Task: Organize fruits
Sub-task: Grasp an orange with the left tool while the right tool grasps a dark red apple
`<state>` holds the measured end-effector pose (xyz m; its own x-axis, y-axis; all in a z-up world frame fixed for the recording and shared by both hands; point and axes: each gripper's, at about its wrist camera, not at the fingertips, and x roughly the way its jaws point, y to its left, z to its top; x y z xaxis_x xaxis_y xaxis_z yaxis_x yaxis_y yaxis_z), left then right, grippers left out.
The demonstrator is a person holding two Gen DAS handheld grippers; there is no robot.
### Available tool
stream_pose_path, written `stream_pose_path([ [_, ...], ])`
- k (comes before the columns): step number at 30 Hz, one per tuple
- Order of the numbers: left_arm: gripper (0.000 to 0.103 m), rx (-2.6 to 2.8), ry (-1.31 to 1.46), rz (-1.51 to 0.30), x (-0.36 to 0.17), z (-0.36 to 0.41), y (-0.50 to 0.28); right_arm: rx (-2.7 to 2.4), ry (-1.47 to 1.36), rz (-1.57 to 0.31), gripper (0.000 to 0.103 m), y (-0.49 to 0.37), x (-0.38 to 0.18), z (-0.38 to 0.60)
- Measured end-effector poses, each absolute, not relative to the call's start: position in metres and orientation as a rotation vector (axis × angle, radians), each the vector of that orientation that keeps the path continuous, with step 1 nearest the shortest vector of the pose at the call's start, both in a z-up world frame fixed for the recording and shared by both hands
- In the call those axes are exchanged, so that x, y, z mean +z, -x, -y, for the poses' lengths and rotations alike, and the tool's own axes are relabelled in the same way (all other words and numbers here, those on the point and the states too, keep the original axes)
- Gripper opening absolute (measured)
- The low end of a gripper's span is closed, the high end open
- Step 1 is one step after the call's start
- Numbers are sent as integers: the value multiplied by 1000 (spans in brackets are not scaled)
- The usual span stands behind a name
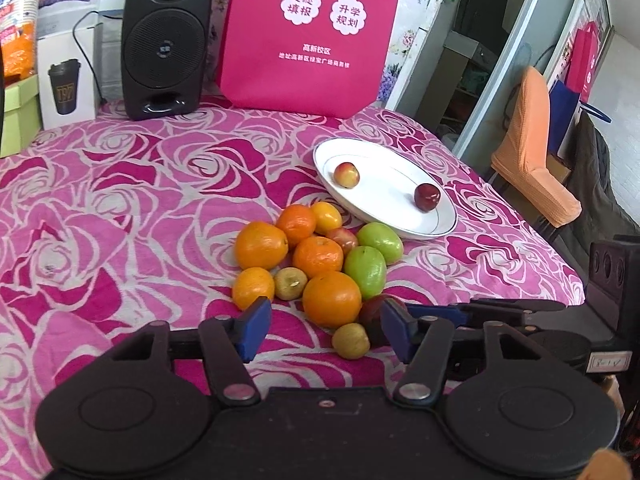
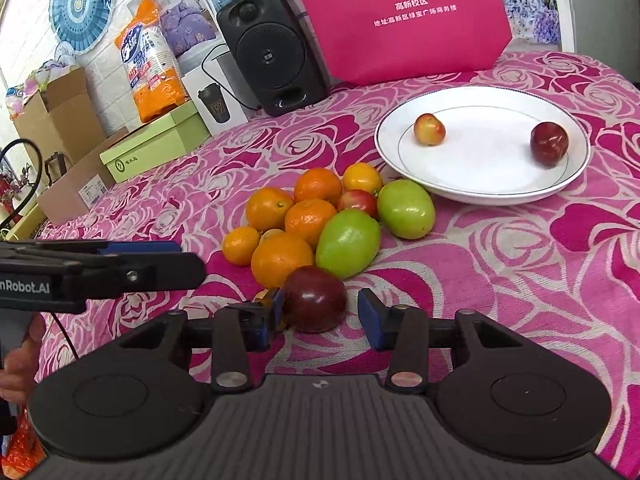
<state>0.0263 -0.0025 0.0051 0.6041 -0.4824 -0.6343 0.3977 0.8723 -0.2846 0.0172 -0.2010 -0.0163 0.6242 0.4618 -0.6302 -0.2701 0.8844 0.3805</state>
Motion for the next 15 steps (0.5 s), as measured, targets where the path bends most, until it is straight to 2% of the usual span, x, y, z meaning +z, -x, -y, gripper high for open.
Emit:
stream_pose_path([
  [2,97,-518,124,-778,3,5,-31,437,-266,-794,65,-18,-18,201],
  [8,88,-537,134,-814,-6,17,-47,416,-232,-779,63,-15,-11,207],
  [15,88,-532,138,-861,-21,27,-61,334,-209,-759,63,-12,-5,228],
])
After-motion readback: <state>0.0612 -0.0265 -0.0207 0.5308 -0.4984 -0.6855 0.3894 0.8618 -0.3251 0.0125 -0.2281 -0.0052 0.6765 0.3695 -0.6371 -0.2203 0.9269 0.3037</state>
